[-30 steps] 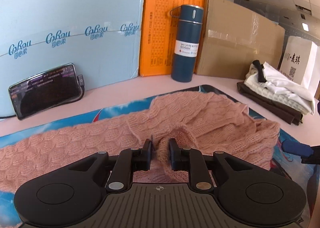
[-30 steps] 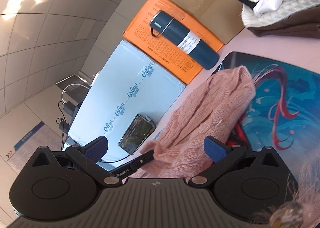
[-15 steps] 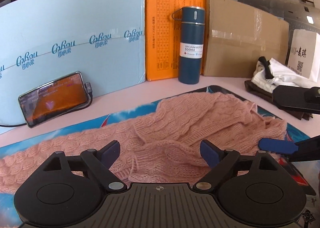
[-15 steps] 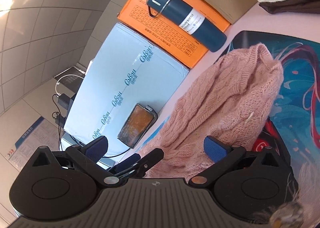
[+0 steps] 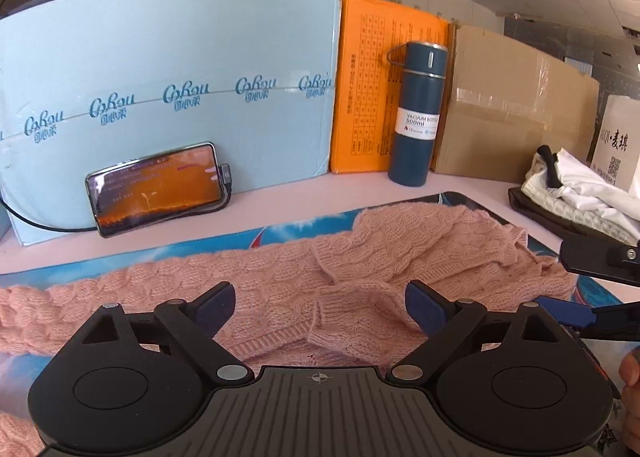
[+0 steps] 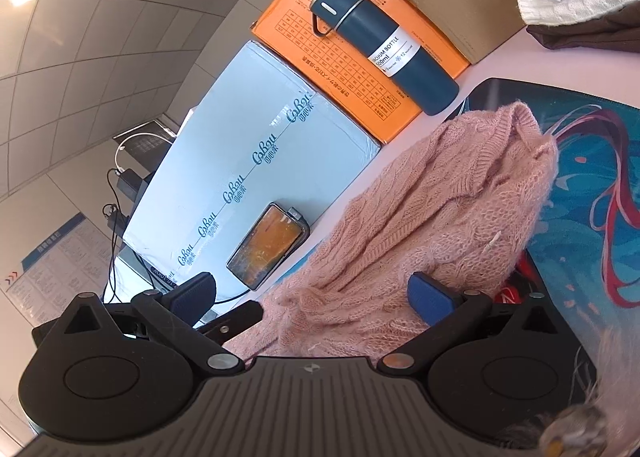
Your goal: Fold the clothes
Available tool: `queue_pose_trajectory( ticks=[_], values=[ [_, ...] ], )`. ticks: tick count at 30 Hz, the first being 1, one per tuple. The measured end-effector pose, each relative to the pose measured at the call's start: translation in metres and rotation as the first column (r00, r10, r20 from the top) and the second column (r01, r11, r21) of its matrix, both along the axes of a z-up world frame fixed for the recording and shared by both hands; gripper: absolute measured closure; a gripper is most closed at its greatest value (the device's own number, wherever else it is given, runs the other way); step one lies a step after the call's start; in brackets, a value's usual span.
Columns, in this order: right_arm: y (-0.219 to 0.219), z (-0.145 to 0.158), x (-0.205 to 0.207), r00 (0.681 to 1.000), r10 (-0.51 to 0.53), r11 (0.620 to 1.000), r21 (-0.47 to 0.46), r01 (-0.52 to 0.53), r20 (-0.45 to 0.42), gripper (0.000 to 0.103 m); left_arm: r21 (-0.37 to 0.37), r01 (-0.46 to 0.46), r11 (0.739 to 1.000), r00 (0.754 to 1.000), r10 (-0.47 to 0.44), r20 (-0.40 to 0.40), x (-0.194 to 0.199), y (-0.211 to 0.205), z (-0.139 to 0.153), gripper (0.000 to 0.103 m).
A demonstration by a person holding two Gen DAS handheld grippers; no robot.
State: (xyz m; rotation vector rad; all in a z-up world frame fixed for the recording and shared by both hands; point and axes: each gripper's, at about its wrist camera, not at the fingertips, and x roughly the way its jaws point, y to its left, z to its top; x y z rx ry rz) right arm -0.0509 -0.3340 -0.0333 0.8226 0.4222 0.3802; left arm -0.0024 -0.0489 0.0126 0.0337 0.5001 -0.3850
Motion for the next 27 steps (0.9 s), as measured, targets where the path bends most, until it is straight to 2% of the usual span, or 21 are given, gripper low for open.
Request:
queue_pose_trajectory(
  ticks=[2,5,8,10,11,14,16,19,22,27],
  values=[
    [0.004,0.006,-0.004,1.000,0.006,0.998,-0.058,-0.005,0.012,0.000,0.001,-0.011,1.000,0.998,0.011,0.057,-0.019,0.021,0.005,0.007],
    [0.015,0.021,-0.016,0.997,0.041,0.976,-0.218,-0.025,0.070,0.000,0.072,-0.054,0.996,0.984,0.041,0.170,-0.047,0.049,0.007,0.004],
    [0.027,0.033,-0.036,0.983,0.093,0.903,-0.429,-0.015,0.160,0.000,0.121,-0.069,0.990,0.968,0.037,0.249,-0.069,0.076,0.003,0.003],
    [0.032,0.034,-0.045,0.972,0.128,0.833,-0.553,0.002,0.196,0.000,0.114,-0.109,0.987,0.966,0.079,0.244,-0.079,0.093,0.000,0.003],
    [0.035,0.033,-0.049,0.969,0.150,0.783,-0.622,0.005,0.196,0.000,0.114,-0.127,0.985,0.965,0.096,0.242,-0.083,0.101,-0.002,0.003],
    [0.040,0.026,-0.054,0.967,0.210,0.648,-0.761,-0.029,0.142,0.000,0.203,-0.128,0.971,0.968,0.078,0.239,-0.098,0.109,-0.006,0.003],
    [0.043,0.021,-0.056,0.964,0.246,0.559,-0.828,-0.052,0.105,0.000,0.278,-0.068,0.958,0.975,0.005,0.220,-0.105,0.107,-0.009,0.003],
    [0.051,0.013,-0.060,0.958,0.283,0.424,-0.903,-0.073,0.055,0.000,0.403,0.020,0.915,0.977,-0.104,0.186,-0.114,0.097,-0.016,0.003],
    [0.063,0.004,-0.060,0.946,0.325,0.263,-0.961,-0.090,0.000,0.000,0.474,0.069,0.878,0.972,-0.166,0.165,-0.118,0.082,-0.020,0.003],
    [0.083,0.002,-0.049,0.932,0.362,0.150,-0.987,-0.063,-0.005,0.000,0.500,0.163,0.850,0.951,-0.270,0.149,-0.120,0.052,-0.027,0.003]
  ],
)
